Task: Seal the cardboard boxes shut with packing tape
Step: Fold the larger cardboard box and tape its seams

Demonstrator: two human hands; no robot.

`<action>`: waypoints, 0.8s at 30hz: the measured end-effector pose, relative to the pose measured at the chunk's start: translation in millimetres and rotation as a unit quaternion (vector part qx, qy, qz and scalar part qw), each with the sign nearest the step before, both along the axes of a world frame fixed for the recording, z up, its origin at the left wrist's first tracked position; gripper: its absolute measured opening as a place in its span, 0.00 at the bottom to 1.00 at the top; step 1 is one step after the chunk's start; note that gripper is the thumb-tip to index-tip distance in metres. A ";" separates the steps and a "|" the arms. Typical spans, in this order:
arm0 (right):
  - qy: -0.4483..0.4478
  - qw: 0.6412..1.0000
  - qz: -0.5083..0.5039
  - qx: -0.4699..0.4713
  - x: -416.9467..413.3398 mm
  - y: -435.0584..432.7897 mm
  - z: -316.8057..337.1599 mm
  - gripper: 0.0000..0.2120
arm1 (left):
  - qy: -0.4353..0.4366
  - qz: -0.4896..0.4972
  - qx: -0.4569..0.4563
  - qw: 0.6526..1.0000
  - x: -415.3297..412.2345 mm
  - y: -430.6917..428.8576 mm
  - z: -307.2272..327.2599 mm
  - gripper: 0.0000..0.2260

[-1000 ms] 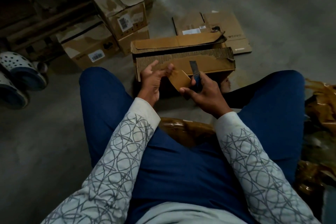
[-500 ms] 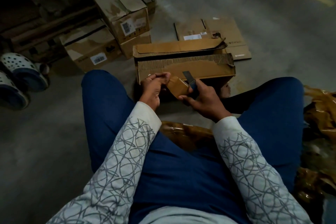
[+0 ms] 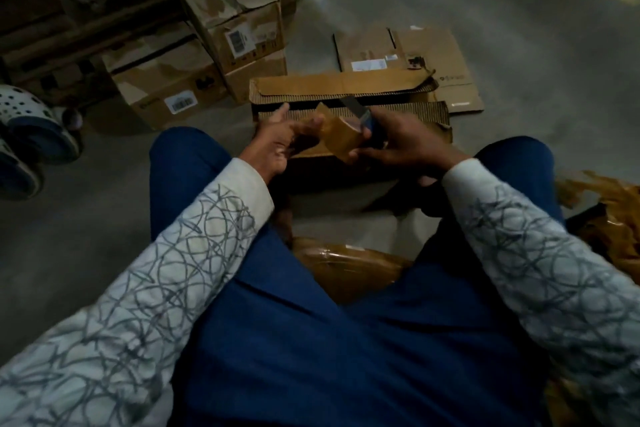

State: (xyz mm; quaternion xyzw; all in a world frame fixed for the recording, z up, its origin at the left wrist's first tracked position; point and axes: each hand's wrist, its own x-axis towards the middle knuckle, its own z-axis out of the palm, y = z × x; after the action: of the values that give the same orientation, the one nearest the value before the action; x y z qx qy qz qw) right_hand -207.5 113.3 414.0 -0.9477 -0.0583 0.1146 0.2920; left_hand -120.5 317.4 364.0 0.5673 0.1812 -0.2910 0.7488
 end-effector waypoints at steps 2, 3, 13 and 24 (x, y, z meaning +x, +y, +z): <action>0.008 1.000 0.016 0.002 17.3 -6.5 7.8 0.17 | 0.028 -0.032 0.017 0.999 15.8 2.0 -3.4 0.21; 0.009 1.000 0.029 0.004 25.5 -7.8 8.1 0.15 | 0.044 -0.061 0.036 0.997 23.3 2.9 -6.5 0.15; 0.041 0.978 0.161 -0.126 111.3 0.7 -62.7 0.22 | 0.175 -0.108 0.076 0.976 81.5 28.8 -68.8 0.04; 0.090 0.986 0.126 0.067 212.2 -0.7 -123.2 0.18 | 0.158 -0.024 0.096 0.982 157.6 35.8 -102.5 0.05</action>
State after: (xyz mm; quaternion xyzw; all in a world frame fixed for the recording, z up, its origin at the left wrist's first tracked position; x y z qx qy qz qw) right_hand 4.7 112.7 290.8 -0.8968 -0.1584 0.2314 0.3423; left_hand 37.1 353.1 261.5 0.5875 0.3110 -0.3762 0.6454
